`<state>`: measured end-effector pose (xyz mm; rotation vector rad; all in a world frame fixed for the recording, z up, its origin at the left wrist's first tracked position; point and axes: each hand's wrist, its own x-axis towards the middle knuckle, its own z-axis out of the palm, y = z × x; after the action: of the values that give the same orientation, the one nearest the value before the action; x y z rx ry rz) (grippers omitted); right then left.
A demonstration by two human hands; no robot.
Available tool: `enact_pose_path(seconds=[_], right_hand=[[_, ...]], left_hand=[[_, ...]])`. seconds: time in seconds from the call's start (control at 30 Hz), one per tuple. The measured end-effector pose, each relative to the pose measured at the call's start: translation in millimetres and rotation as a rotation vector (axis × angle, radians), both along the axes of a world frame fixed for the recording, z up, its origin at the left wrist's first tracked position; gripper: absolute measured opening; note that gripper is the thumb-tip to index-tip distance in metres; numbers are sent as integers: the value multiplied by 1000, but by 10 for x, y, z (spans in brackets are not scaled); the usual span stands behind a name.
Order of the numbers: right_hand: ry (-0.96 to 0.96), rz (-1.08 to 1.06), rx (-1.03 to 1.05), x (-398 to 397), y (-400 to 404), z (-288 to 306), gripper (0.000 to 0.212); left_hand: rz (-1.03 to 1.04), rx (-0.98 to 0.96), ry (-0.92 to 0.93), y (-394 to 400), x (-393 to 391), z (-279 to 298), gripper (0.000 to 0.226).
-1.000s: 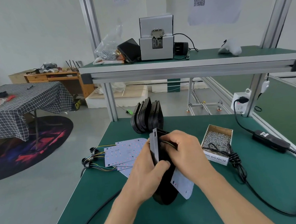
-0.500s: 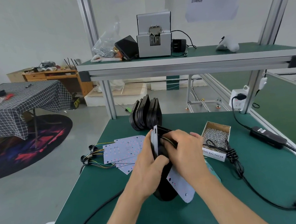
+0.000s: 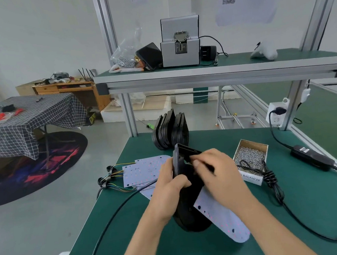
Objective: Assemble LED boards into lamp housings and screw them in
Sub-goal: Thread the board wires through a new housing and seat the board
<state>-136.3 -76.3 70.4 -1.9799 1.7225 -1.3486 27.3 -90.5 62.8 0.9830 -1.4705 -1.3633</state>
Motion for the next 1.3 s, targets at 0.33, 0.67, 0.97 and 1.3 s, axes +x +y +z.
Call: enact_pose_path(seconds=[0.33,0.67,0.97,1.3], right_hand=[[-326,196,438,-453,-57,-46,38],[-691,-34,369,-169,-87,-39,30],[-126,-136,118,-313,142,-20,27],[550,283,142,-276,146,235,51]], left_hand=[[-95,71,251,-41,146,-144,53],[-83,294,304,-64,58,-148,66],[17,438,392,-160,116,-133,59],[-40,465,444,-151,82,-136,48]])
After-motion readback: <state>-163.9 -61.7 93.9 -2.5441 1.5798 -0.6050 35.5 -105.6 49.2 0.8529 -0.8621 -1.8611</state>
